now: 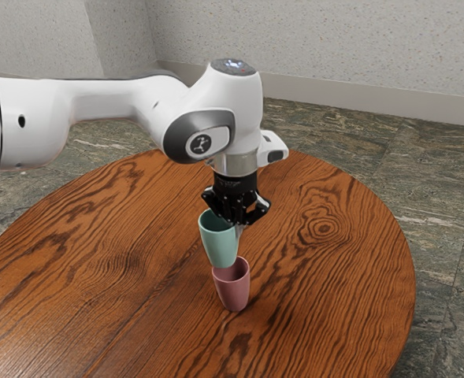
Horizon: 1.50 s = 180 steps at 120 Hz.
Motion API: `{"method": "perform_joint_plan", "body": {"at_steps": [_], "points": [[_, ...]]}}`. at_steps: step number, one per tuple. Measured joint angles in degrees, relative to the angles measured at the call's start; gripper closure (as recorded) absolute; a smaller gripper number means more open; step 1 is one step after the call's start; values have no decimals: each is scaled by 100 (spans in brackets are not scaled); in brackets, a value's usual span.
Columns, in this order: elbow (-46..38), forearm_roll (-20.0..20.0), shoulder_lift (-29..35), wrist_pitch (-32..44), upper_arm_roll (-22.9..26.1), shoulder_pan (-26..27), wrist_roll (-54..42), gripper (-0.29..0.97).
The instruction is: Place the left cup onto the right cup
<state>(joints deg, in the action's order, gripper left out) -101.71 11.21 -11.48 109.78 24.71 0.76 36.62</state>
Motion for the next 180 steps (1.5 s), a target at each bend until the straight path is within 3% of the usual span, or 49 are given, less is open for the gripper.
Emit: {"method": "perform_joint_plan", "body": {"at_steps": [180], "points": [[-21,-2,-213,289,-1,5,41,79]]}}
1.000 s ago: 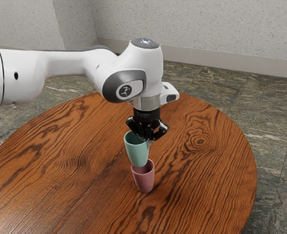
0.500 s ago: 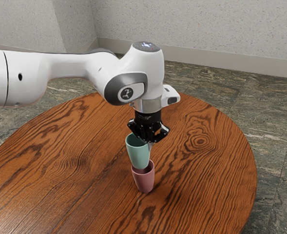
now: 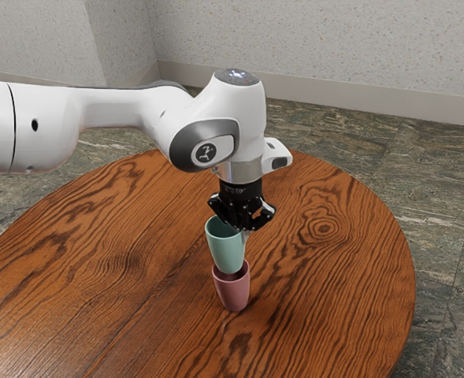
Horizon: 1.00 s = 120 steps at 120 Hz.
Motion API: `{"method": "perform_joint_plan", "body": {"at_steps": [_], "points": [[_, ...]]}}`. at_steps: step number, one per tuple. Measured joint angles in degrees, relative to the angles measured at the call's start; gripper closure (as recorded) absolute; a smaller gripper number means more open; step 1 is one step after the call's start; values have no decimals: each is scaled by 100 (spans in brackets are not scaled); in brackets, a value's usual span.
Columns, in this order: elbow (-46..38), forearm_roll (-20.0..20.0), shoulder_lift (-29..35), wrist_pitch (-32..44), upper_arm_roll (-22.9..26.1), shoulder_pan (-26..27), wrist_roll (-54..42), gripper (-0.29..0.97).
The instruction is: Place the left cup onto the right cup
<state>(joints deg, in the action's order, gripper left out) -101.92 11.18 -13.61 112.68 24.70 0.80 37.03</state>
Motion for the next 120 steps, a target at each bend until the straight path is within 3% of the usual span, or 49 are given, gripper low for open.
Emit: {"method": "perform_joint_plan", "body": {"at_steps": [120], "points": [[-67,-17,-67,146,-9,5,14,79]]}}
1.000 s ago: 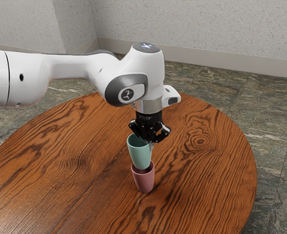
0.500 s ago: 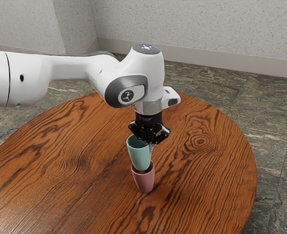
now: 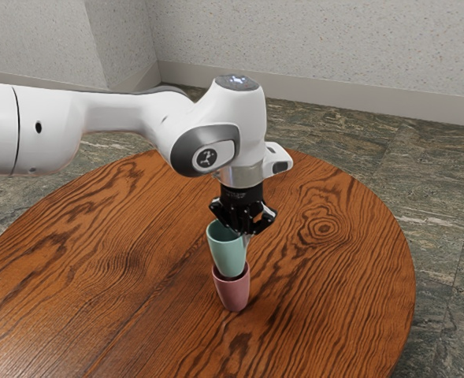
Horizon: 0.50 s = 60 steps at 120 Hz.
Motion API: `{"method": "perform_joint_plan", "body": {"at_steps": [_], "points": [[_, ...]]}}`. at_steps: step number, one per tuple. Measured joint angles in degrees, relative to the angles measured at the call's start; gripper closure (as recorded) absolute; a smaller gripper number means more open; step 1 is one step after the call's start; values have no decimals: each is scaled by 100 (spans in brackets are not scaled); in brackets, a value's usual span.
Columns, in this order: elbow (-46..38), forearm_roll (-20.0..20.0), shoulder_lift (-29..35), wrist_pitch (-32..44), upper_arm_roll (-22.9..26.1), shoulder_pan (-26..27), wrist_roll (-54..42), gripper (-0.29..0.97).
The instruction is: Place the left cup onto the right cup
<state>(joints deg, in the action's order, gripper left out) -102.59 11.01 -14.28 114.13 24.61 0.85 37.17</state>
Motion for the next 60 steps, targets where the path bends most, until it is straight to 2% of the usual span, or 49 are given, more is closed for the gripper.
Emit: {"method": "perform_joint_plan", "body": {"at_steps": [13,42,60], "points": [[0,-6,-2,18,0,1,-2,74],[-7,-25,-3,36,-1,-1,-21,31],[-1,-28,-3,37,-1,0,-31,15]]}}
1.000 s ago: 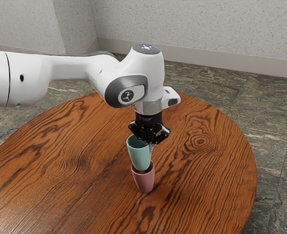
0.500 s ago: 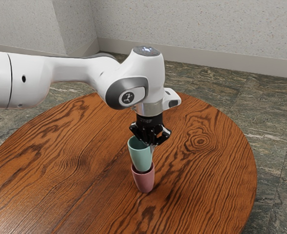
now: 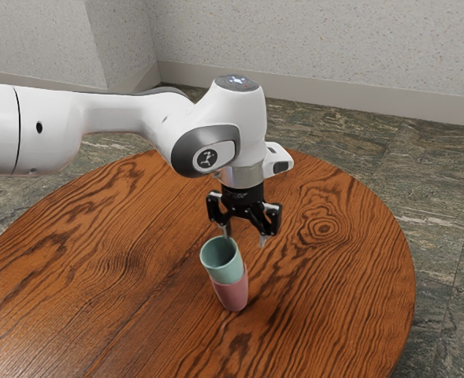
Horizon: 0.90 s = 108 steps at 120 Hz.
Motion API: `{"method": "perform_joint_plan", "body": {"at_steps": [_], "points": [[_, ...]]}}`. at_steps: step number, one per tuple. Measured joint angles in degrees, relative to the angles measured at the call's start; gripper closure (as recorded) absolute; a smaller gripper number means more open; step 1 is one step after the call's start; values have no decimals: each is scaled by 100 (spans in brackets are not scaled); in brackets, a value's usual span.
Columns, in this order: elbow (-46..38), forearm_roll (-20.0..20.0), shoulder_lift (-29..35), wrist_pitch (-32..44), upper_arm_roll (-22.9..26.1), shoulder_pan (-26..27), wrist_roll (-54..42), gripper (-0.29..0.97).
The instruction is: Place the left cup onto the right cup
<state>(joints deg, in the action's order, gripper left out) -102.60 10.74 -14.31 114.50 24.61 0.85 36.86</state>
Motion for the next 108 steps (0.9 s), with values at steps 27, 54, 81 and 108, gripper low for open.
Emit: {"method": "perform_joint_plan", "body": {"at_steps": [27,54,81,108], "points": [[-1,-1,3,-4,0,-4,-14,5],[-2,0,3,-12,-3,-6,-26,2],[-4,-1,3,-15,-8,-8,-36,1],[1,-1,6,-21,-9,-8,-44,0]]}}
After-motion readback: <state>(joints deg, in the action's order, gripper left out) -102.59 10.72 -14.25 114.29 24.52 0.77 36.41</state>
